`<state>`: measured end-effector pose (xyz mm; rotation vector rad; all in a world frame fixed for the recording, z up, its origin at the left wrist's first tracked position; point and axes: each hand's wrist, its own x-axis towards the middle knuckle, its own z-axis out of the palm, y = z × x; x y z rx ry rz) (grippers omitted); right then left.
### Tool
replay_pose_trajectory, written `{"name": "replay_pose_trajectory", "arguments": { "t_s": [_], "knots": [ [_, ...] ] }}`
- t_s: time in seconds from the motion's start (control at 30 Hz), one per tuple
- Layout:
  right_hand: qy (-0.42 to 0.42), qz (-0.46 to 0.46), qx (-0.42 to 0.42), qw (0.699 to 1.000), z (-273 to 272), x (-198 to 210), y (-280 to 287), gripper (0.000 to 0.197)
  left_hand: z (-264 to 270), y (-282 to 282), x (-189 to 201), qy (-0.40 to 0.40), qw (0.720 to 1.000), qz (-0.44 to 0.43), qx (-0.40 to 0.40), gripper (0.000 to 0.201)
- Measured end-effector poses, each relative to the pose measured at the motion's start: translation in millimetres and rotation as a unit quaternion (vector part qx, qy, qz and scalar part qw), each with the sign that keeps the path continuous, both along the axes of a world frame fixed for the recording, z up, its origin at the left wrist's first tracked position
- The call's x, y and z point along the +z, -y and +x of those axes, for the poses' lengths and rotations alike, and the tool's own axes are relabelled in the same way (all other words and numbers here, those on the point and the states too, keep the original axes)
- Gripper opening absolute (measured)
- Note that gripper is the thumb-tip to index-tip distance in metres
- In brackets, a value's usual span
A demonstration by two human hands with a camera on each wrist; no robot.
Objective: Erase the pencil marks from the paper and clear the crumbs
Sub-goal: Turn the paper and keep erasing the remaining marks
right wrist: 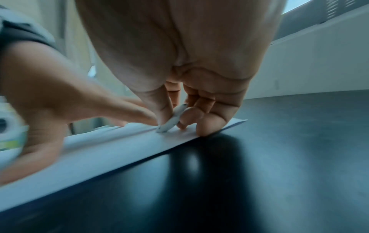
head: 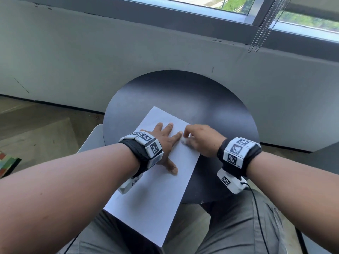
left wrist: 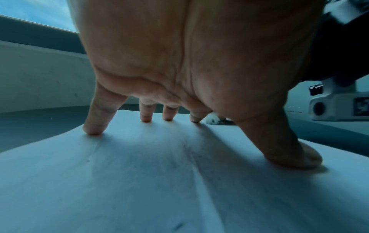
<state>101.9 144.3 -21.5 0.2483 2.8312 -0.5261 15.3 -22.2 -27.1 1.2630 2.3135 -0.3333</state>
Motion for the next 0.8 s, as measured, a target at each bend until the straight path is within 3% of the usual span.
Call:
{"name": "replay_pose_trajectory", "arguments": {
  "t_s": [0.1, 0.27, 0.43, 0.63, 0.8],
  "knots": [
    [-0.019, -0.008, -0.027, 0.999, 0, -1, -4, 0.018, 0, 0, -1, -0.004, 1.000, -0.005, 0.000, 0.136],
    [0.043, -0.018, 0.106, 0.993, 33, -5, 19, 0.018, 3, -7, 7, -0.001, 0.999, -0.032, -0.009, 0.134],
    [-0.023, 0.016, -0.042, 0.999, 10, -3, -7, 0.020, 6, -10, 12, -0.010, 0.999, -0.048, -0.014, 0.134],
    [0.025, 0.025, 0.102, 0.994, 40, -7, 22, 0.017, 7, -9, 13, 0.003, 0.999, -0.049, -0.007, 0.137],
    [-0.013, 0.053, -0.042, 0.998, 17, -4, -2, 0.021, 8, -9, 11, -0.007, 0.999, -0.046, -0.006, 0.138]
  ]
}}
